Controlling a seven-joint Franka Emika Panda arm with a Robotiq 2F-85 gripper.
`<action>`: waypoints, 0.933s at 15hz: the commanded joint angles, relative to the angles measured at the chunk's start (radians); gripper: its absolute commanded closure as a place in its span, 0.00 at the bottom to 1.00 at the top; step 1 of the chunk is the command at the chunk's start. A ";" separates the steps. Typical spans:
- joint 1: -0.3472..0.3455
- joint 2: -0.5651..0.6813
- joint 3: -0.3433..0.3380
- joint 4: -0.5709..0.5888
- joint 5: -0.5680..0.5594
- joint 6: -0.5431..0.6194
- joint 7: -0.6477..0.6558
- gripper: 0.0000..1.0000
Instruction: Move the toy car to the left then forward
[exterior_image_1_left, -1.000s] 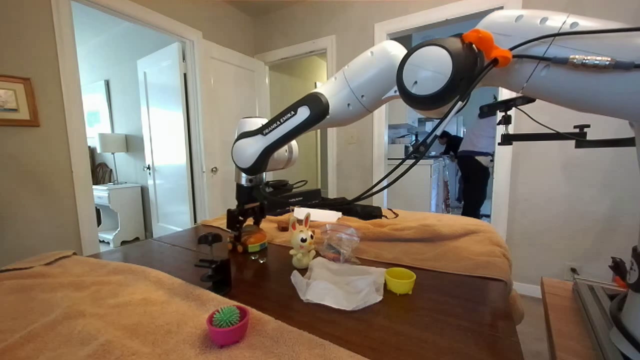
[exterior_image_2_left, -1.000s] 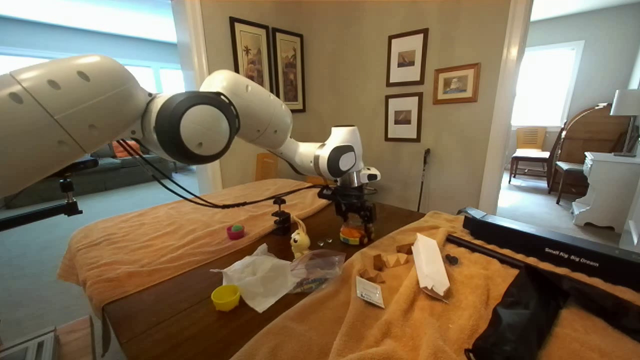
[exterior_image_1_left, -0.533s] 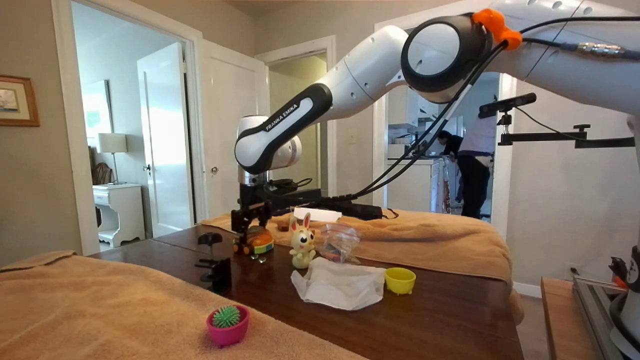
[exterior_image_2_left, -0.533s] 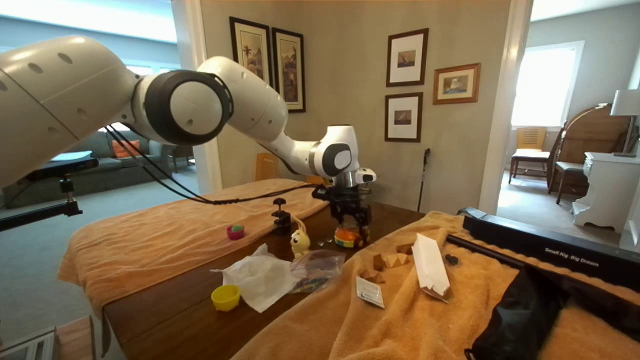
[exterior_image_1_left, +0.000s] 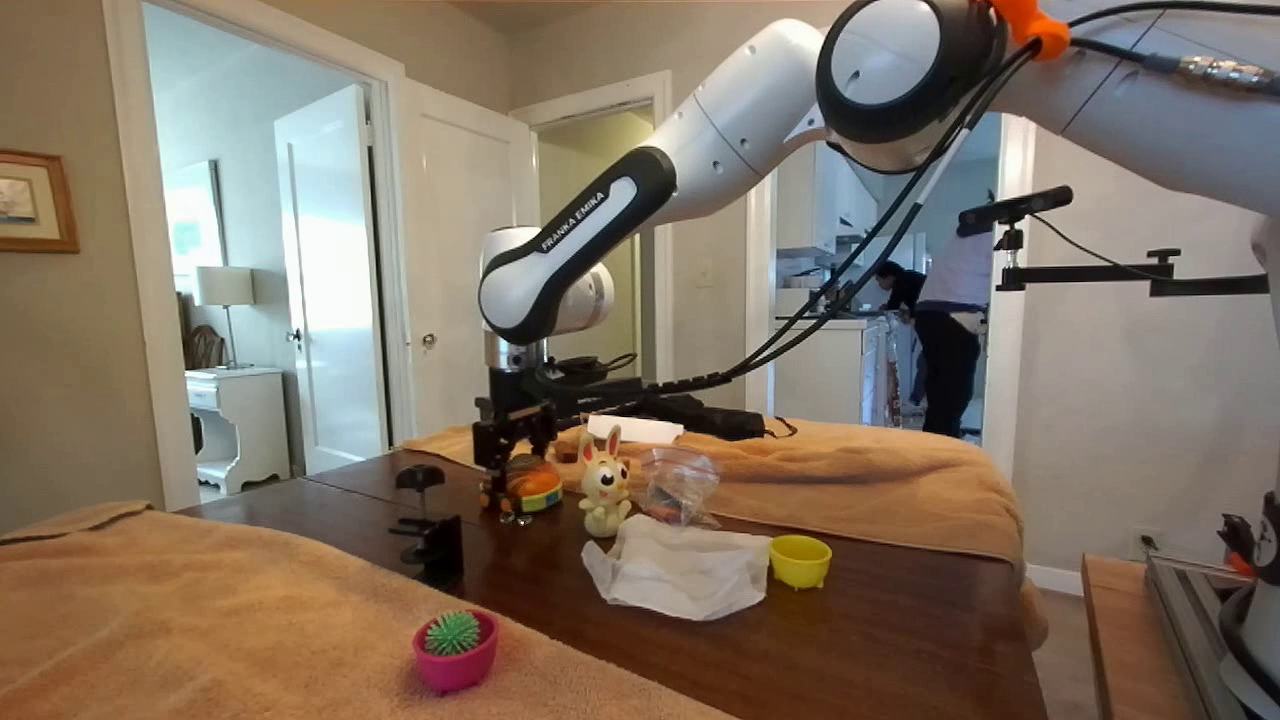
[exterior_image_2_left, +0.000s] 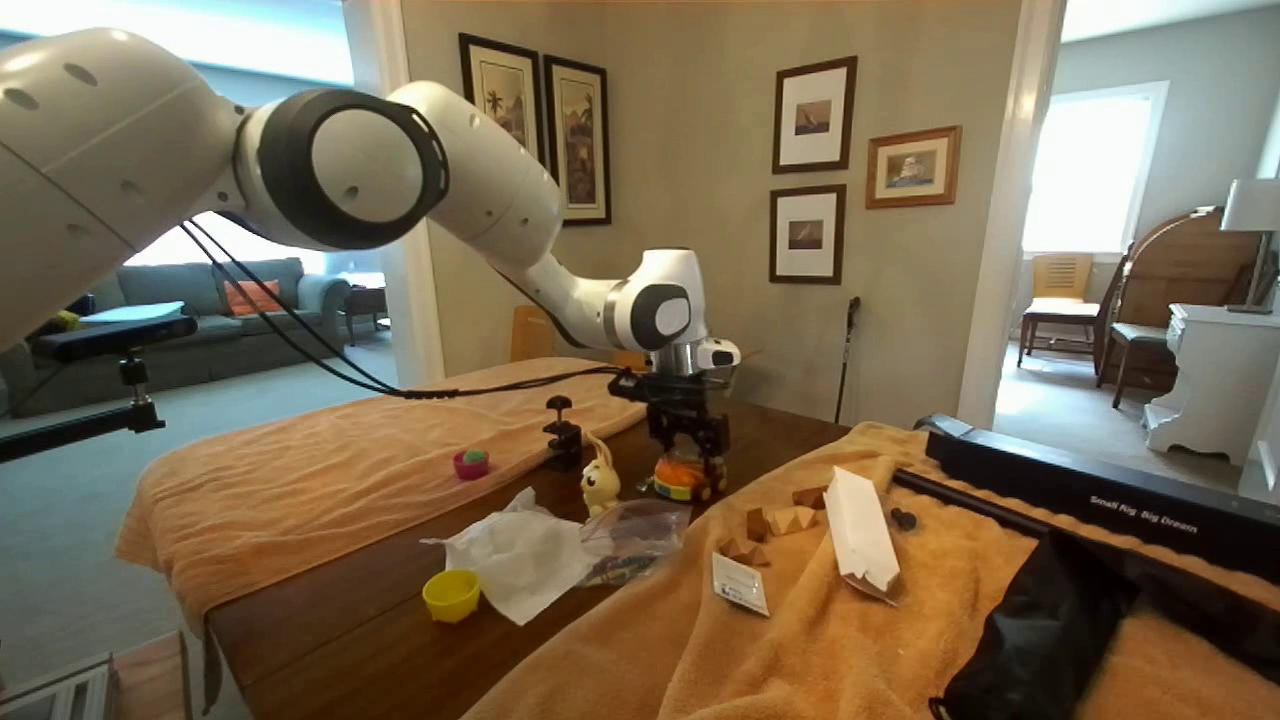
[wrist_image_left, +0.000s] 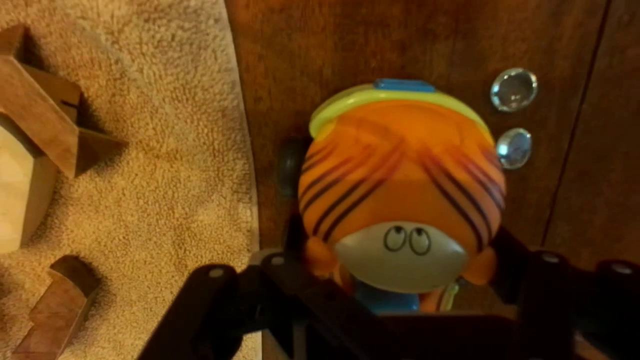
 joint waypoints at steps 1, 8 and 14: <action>0.015 -0.077 -0.002 -0.130 -0.014 0.026 0.032 0.44; 0.017 -0.134 0.002 -0.222 -0.019 0.031 0.024 0.44; 0.032 -0.158 -0.016 -0.296 -0.053 0.153 0.024 0.44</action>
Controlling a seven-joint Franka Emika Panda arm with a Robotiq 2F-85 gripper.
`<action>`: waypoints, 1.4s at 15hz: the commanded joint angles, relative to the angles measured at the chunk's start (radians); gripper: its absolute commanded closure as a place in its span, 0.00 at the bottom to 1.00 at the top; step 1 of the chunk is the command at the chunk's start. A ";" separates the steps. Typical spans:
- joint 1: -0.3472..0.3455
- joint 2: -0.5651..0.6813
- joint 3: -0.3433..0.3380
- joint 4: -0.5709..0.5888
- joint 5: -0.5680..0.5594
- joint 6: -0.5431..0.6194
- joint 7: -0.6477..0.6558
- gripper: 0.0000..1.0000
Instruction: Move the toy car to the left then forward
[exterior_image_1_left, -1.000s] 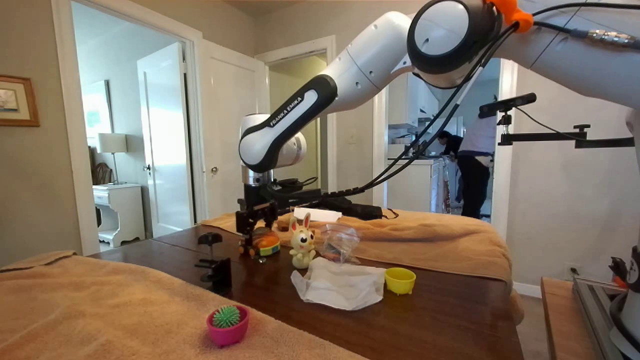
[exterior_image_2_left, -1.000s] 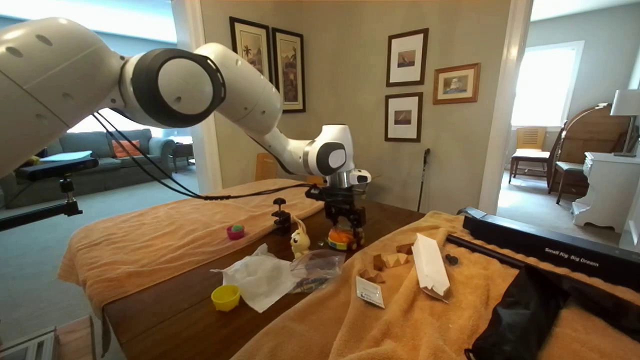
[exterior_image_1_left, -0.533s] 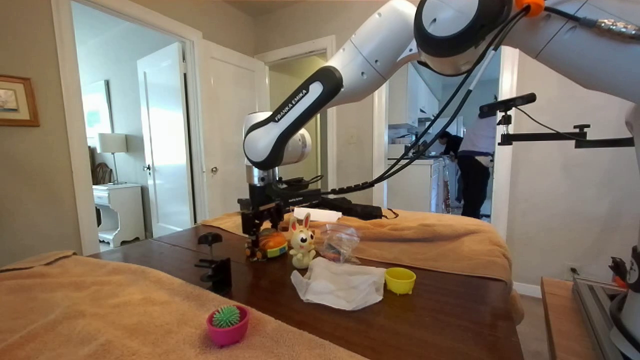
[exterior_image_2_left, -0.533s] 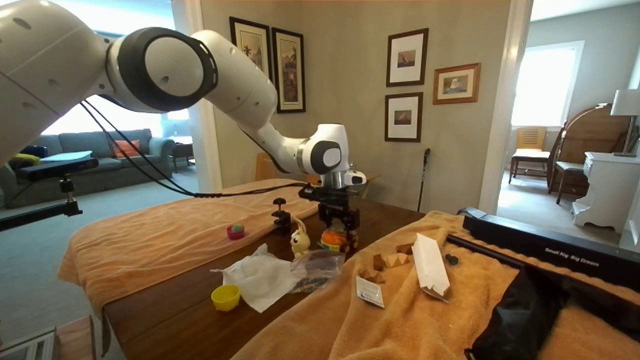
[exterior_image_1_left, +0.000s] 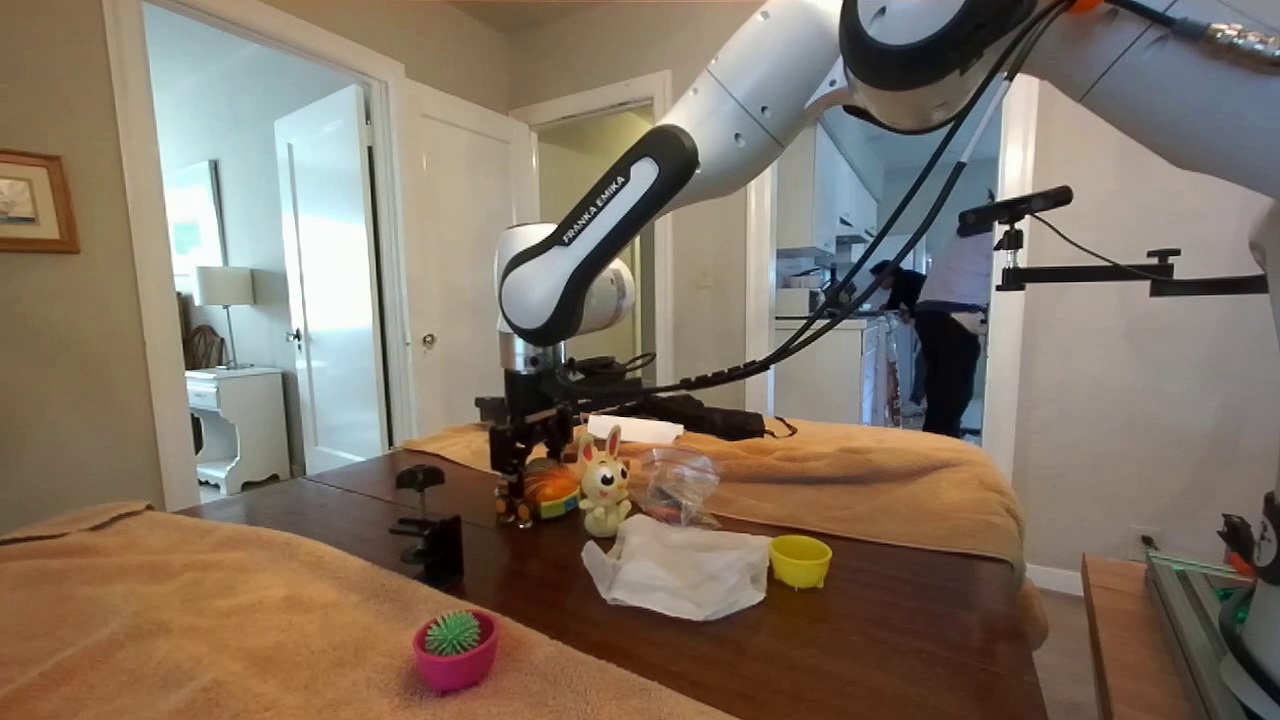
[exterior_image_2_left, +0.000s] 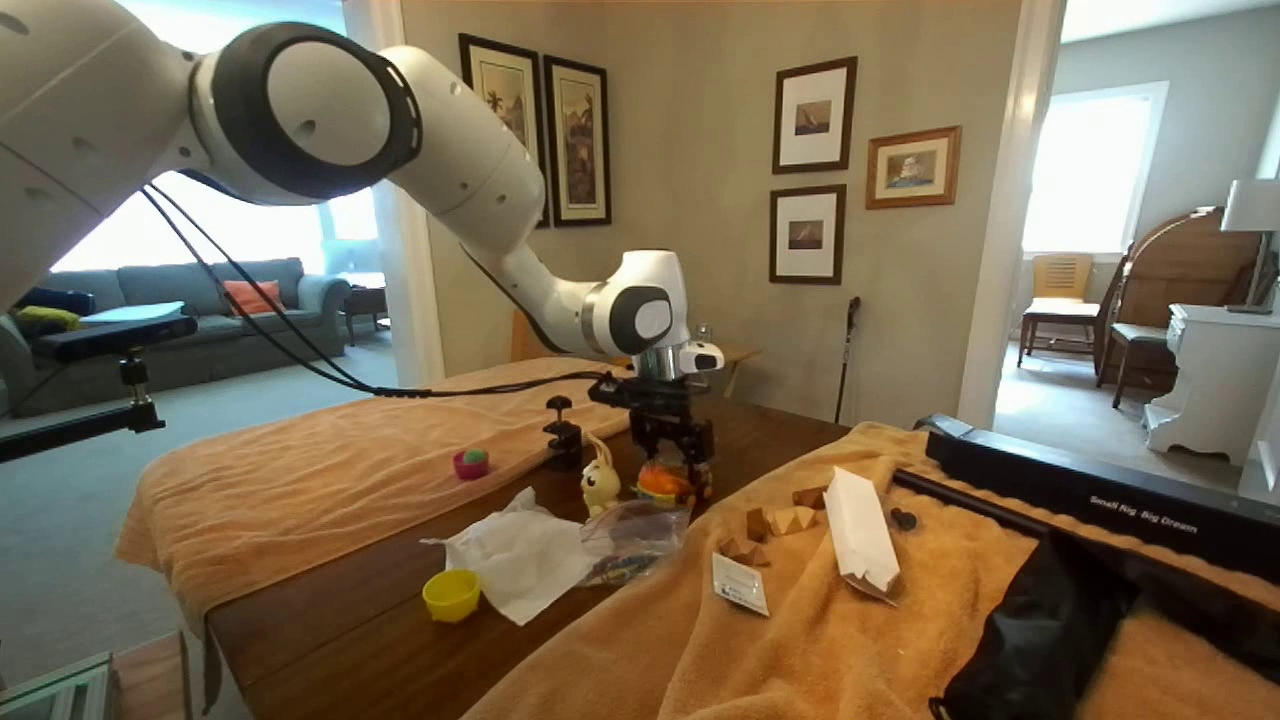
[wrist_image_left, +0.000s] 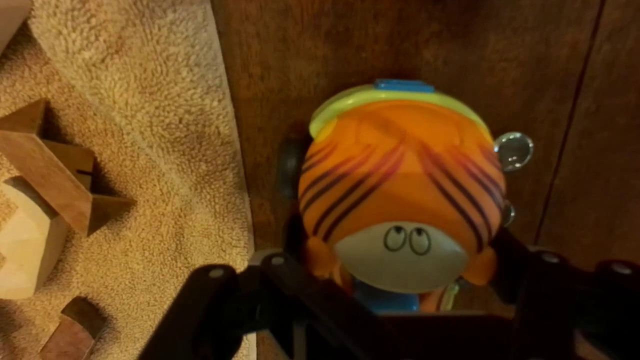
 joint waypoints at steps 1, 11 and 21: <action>0.019 -0.045 -0.011 -0.093 -0.038 0.070 0.022 0.44; 0.026 -0.062 -0.024 -0.130 -0.042 0.073 0.031 0.00; 0.043 -0.072 -0.040 -0.129 -0.061 0.078 0.030 0.00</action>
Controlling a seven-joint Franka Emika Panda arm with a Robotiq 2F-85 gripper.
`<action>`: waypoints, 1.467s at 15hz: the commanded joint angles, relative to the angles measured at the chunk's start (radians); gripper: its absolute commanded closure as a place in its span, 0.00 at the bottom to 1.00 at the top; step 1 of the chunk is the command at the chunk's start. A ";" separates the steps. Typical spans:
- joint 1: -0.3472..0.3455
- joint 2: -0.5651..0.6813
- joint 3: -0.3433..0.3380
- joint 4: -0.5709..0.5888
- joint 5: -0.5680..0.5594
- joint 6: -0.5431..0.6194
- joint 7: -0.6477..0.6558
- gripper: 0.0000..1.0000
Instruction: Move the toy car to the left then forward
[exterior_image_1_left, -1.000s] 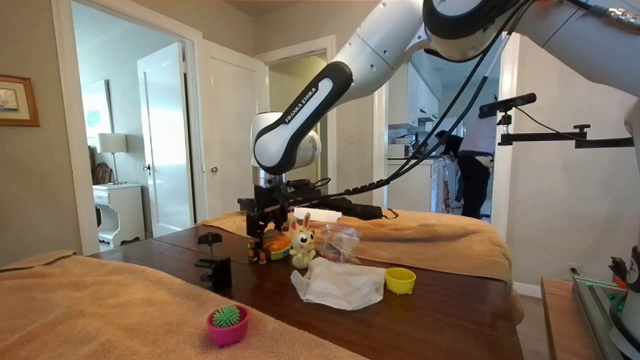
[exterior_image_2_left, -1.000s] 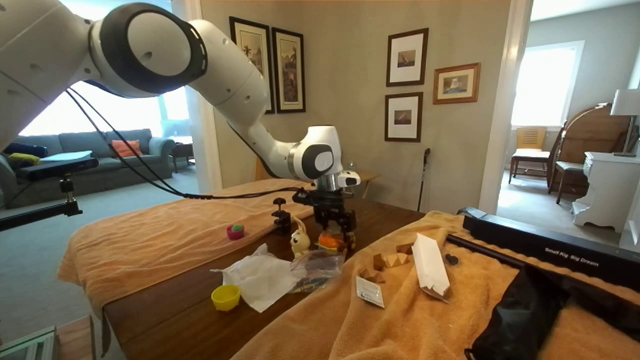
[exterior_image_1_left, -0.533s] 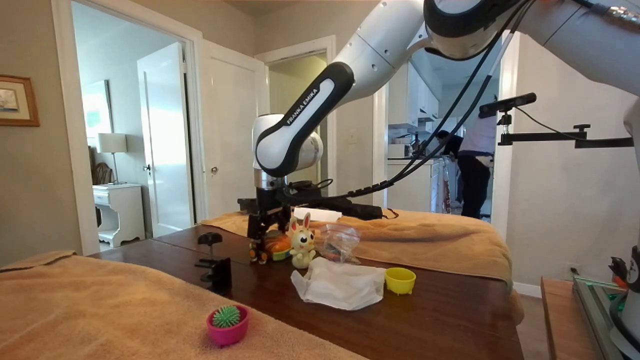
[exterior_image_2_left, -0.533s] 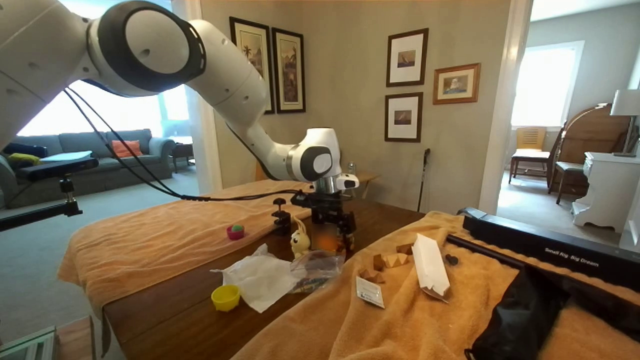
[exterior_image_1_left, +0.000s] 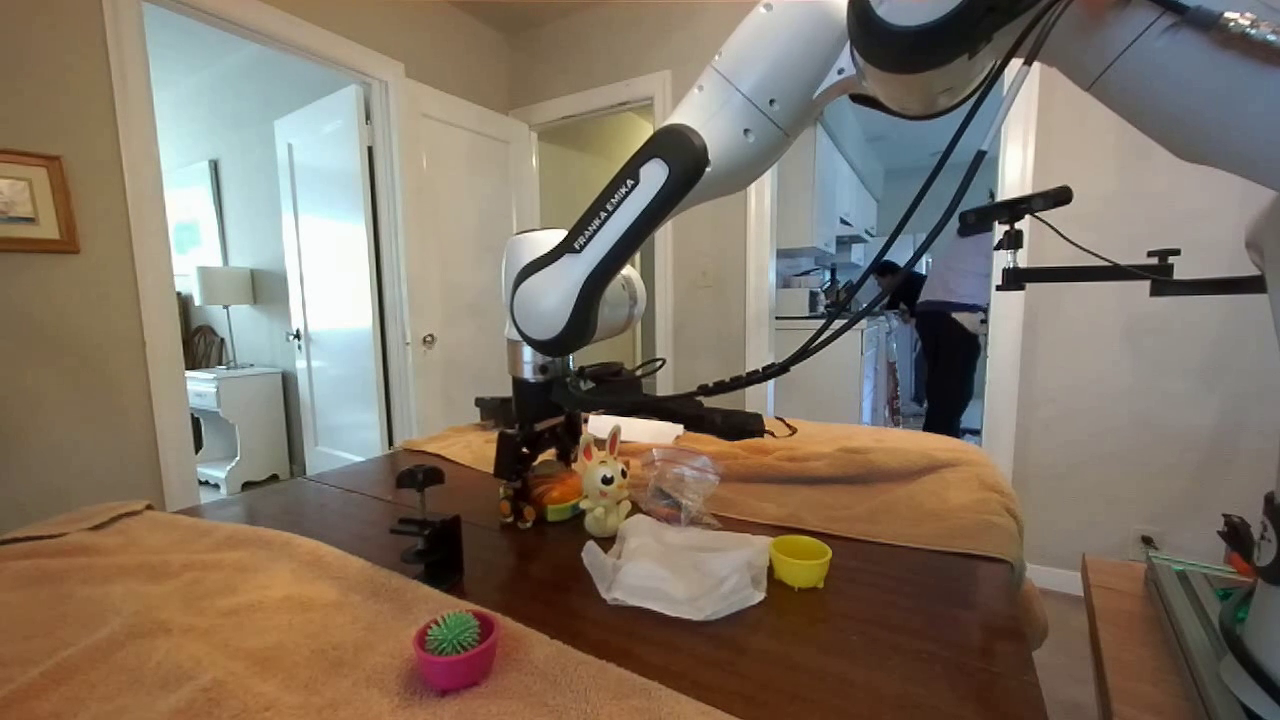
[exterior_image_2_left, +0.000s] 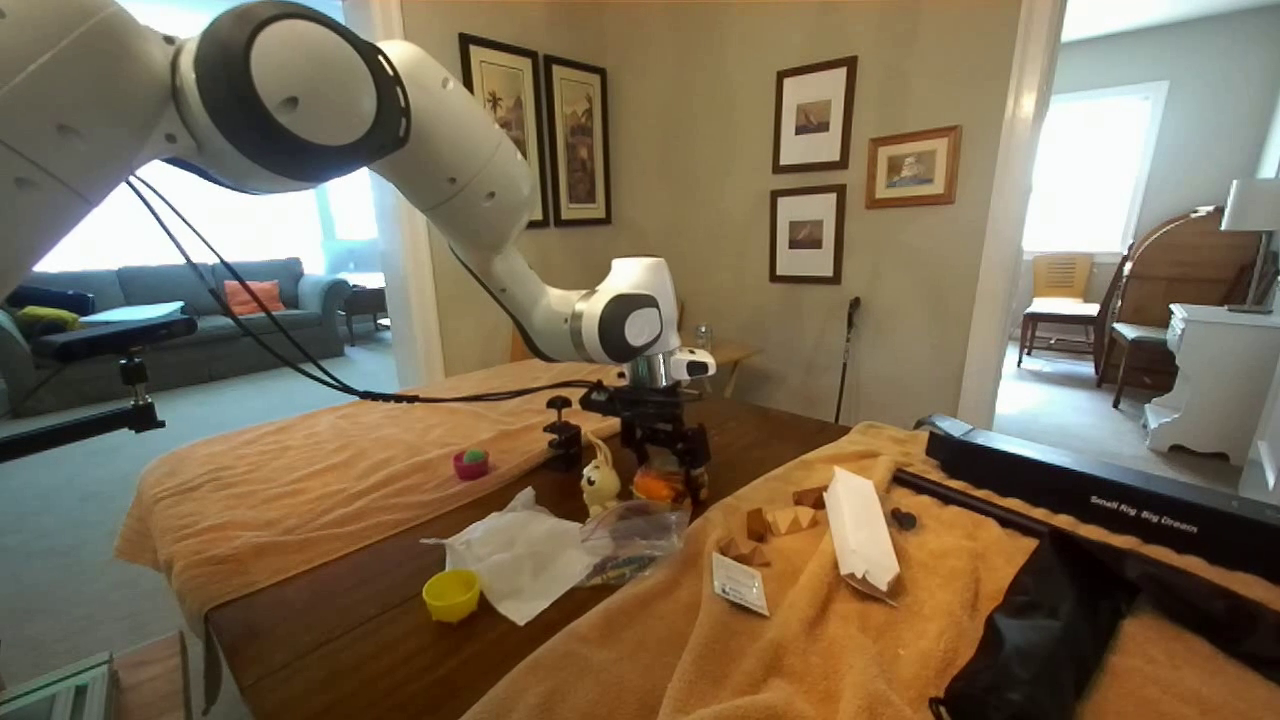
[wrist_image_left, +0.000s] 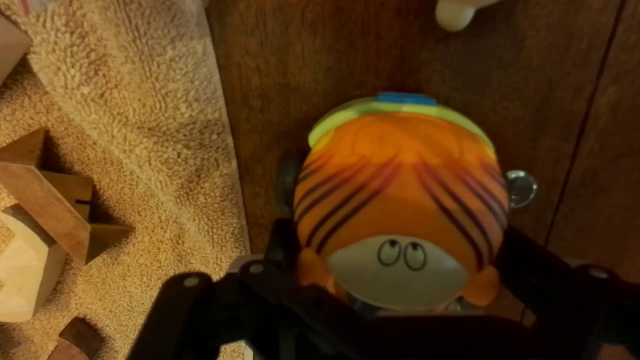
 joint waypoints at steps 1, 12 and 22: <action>0.021 -0.046 -0.017 -0.040 -0.059 0.018 0.027 0.00; -0.022 -0.215 0.049 0.016 -0.006 -0.110 -0.004 0.00; -0.091 -0.358 0.124 -0.005 0.152 -0.327 -0.057 0.00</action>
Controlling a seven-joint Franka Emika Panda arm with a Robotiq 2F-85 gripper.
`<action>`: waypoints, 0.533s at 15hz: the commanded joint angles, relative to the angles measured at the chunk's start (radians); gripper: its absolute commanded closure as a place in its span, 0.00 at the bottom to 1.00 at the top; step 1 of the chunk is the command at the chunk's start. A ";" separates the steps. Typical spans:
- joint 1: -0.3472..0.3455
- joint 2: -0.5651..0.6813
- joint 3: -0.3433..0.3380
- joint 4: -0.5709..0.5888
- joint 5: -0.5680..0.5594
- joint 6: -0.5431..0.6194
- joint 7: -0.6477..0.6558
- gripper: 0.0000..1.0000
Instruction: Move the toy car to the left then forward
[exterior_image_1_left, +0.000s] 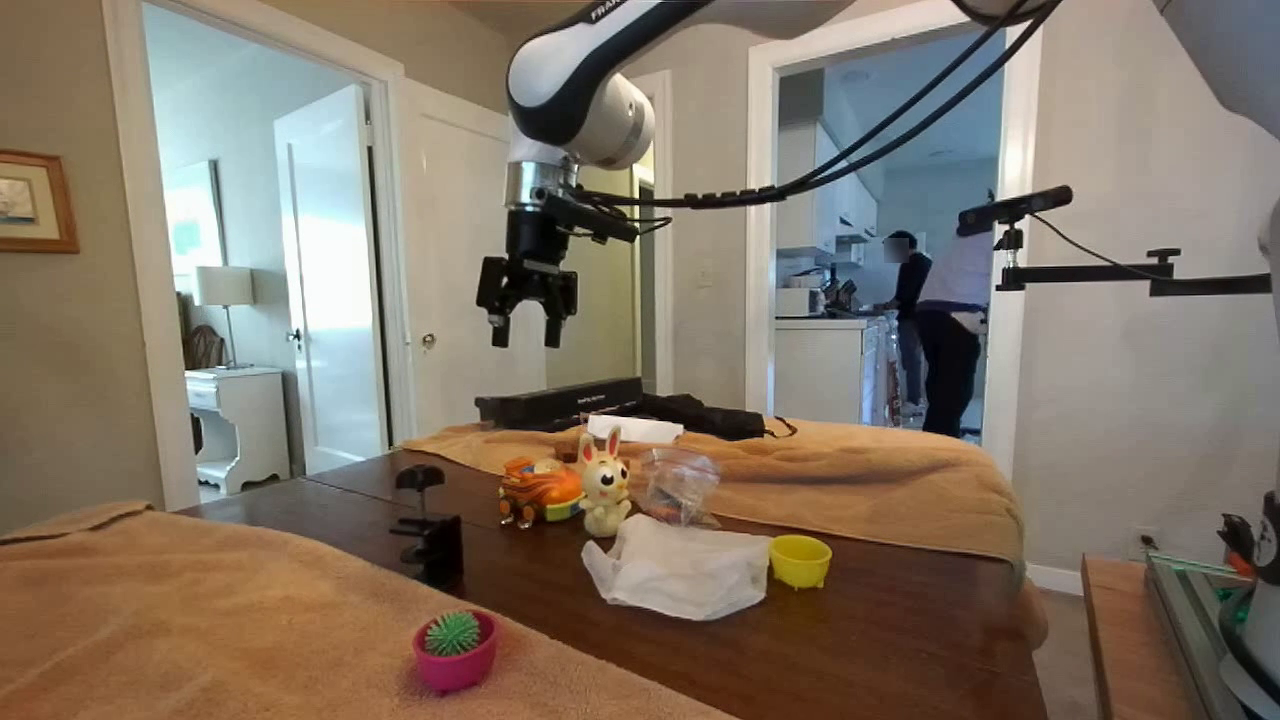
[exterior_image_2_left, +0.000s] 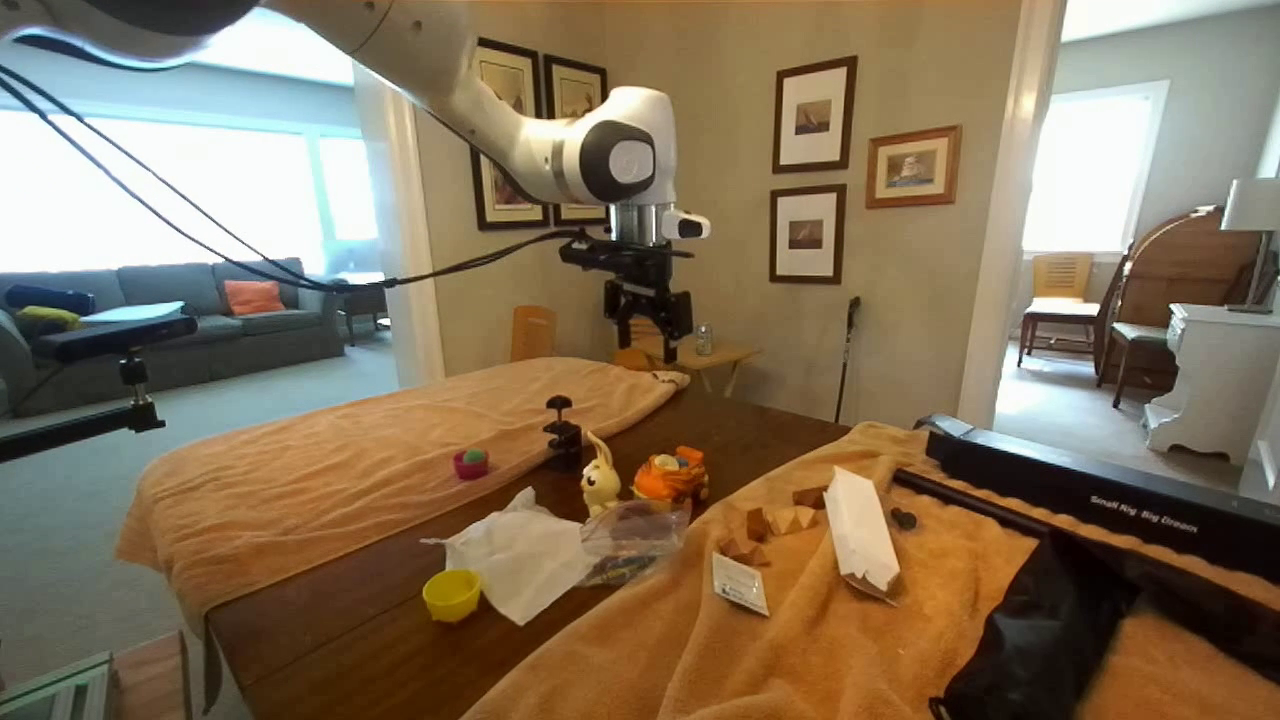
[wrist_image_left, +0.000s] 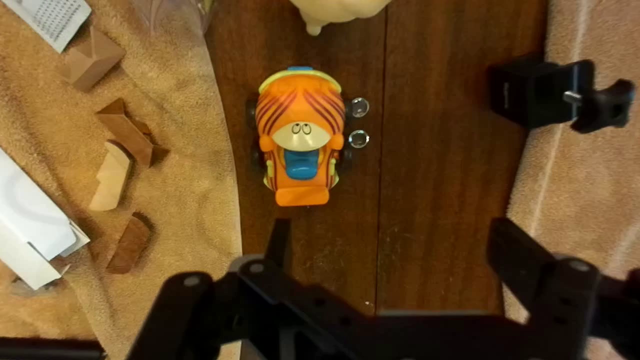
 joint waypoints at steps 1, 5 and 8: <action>-0.002 -0.009 0.006 0.003 0.001 -0.007 -0.004 0.00; -0.002 -0.021 0.009 0.002 0.001 -0.007 -0.010 0.00; -0.007 -0.019 0.019 0.008 0.035 -0.084 0.002 0.00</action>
